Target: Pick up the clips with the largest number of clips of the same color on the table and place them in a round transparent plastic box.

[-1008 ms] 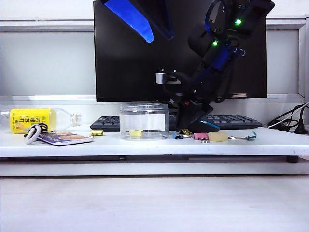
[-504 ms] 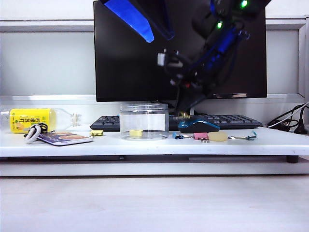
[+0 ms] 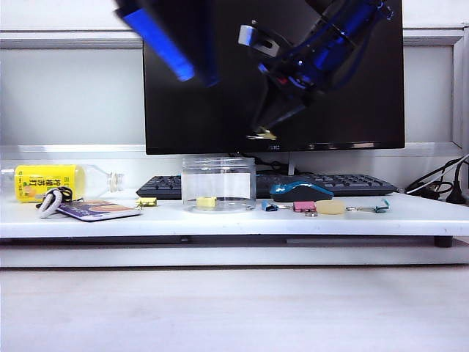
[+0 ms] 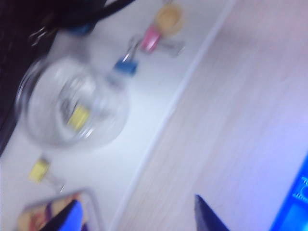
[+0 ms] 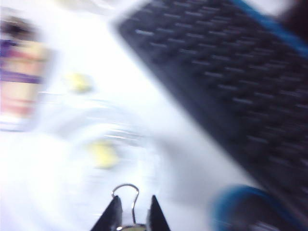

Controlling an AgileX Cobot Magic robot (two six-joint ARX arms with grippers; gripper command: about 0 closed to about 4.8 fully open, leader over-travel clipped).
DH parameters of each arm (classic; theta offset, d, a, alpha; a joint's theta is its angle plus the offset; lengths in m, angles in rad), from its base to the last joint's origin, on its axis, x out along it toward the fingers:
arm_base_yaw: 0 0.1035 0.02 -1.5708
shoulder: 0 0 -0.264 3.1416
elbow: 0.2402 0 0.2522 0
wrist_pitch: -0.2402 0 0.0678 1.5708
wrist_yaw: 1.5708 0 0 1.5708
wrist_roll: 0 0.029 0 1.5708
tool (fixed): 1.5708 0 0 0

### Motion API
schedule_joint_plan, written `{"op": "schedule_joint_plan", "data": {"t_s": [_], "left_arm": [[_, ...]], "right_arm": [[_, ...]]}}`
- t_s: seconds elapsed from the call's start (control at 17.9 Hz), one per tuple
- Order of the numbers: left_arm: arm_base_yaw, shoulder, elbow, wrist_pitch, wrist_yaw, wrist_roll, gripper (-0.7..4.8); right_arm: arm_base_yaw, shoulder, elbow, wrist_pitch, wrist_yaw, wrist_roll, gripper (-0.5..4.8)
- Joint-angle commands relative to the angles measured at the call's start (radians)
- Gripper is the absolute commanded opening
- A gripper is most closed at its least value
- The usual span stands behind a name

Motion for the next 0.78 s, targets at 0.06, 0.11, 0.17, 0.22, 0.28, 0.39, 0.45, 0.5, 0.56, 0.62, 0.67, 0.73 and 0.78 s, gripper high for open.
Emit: {"op": "schedule_joint_plan", "data": {"t_s": [0.06,0.11,0.17,0.22,0.28,0.39,0.45,0.5,0.56,0.62,0.67,0.73,0.78], "left_arm": [[0.083,-0.020,0.002,-0.016,0.014,-0.006,3.13],[0.106,-0.031,0.002,-0.013,0.037,-0.007,3.13],[0.124,-0.040,0.002,-0.011,0.056,-0.007,3.13],[0.145,-0.051,0.002,-0.011,0.072,-0.010,3.13],[0.166,-0.060,0.002,-0.009,0.081,-0.010,3.13],[0.204,-0.069,0.002,-0.009,0.094,-0.011,3.13],[0.225,-0.072,0.002,-0.012,0.101,-0.011,3.13],[0.252,-0.072,0.002,-0.013,0.120,-0.014,3.13],[0.272,-0.072,0.002,-0.013,0.146,-0.024,3.13],[0.296,-0.072,0.002,-0.011,0.177,-0.031,3.13],[0.320,-0.072,0.002,-0.010,0.202,-0.034,3.13],[0.341,-0.072,0.002,-0.005,0.219,-0.044,3.13],[0.356,-0.072,0.002,-0.004,0.229,-0.053,3.13]], "right_arm": [[0.015,-0.006,0.004,0.001,-0.122,0.015,-0.01],[0.015,-0.006,0.004,0.001,-0.151,0.015,-0.01],[0.021,-0.005,0.004,0.001,-0.183,0.016,-0.01],[0.027,-0.005,0.004,0.002,-0.192,0.015,-0.01],[0.031,-0.005,0.004,0.006,-0.194,0.015,-0.01],[0.040,-0.005,0.004,0.014,-0.195,0.015,-0.01],[0.044,-0.001,0.004,0.024,-0.194,0.015,-0.01],[0.045,0.001,0.004,0.031,-0.195,0.016,-0.01],[0.045,0.009,0.004,0.042,-0.195,0.017,-0.01],[0.045,0.013,0.003,0.045,-0.195,0.018,-0.01],[0.045,0.022,0.003,0.051,-0.194,0.021,-0.01],[0.045,0.029,0.003,0.052,-0.194,0.021,-0.01],[0.045,0.040,0.003,0.055,-0.195,0.021,-0.01]]}}
